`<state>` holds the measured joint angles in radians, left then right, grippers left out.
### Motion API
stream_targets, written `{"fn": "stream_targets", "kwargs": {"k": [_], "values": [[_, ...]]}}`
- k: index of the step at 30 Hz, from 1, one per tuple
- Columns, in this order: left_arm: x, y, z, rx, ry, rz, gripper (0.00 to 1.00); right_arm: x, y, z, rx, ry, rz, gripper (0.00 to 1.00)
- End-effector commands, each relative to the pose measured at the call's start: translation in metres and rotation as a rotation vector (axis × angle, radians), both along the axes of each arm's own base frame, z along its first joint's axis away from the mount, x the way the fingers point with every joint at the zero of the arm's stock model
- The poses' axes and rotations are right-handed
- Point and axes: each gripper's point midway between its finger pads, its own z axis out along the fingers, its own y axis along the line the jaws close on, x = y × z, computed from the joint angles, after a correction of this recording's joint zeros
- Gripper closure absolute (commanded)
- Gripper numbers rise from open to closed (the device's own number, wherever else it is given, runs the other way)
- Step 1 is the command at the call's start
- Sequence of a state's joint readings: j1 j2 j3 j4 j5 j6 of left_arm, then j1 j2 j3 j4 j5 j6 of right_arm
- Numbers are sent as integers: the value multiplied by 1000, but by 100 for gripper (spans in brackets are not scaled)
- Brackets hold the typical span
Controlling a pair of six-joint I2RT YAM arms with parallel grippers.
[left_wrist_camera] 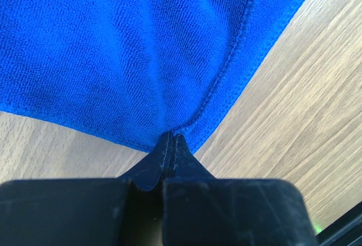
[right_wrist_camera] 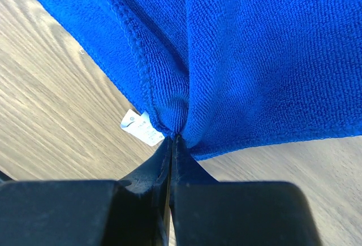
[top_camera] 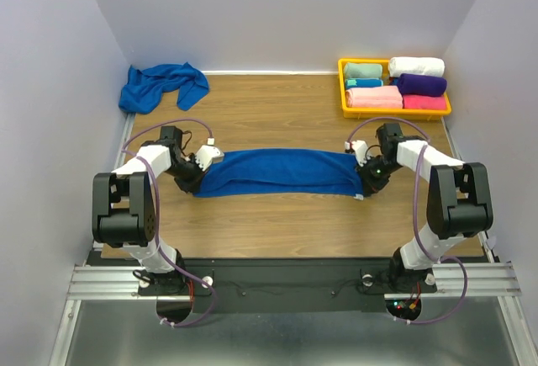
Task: Roll the towels
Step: Fold the towel
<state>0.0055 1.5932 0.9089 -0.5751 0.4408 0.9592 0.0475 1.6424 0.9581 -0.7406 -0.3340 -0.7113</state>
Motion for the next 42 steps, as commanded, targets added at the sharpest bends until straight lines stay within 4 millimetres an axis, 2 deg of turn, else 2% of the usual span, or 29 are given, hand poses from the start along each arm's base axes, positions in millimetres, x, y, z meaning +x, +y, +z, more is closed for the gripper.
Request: {"fn": "stream_targets", "kwargs": {"k": [1,9,15,16,20,27,33,42], "values": [[-9,16,-18,96,40,10,100,14,-28,-20,-170,-35,-18,99],[-5,43,-30,238,42,-1,100,16,-44,-14,-245,-65,-14,99],[-4,49,-35,253,58,4,100,23,-60,-11,-267,-74,-47,100],[-4,50,-35,261,56,2,100,23,-67,-11,-270,-71,-62,100],[3,55,-32,274,45,15,100,21,-72,-17,-280,-50,-67,99],[15,66,-27,299,31,40,100,33,-80,-10,-245,-64,-123,99],[19,56,-17,246,16,25,100,24,-56,9,-107,-78,-58,99],[18,29,12,103,-18,-22,100,39,-32,44,33,-100,-53,100]]}}
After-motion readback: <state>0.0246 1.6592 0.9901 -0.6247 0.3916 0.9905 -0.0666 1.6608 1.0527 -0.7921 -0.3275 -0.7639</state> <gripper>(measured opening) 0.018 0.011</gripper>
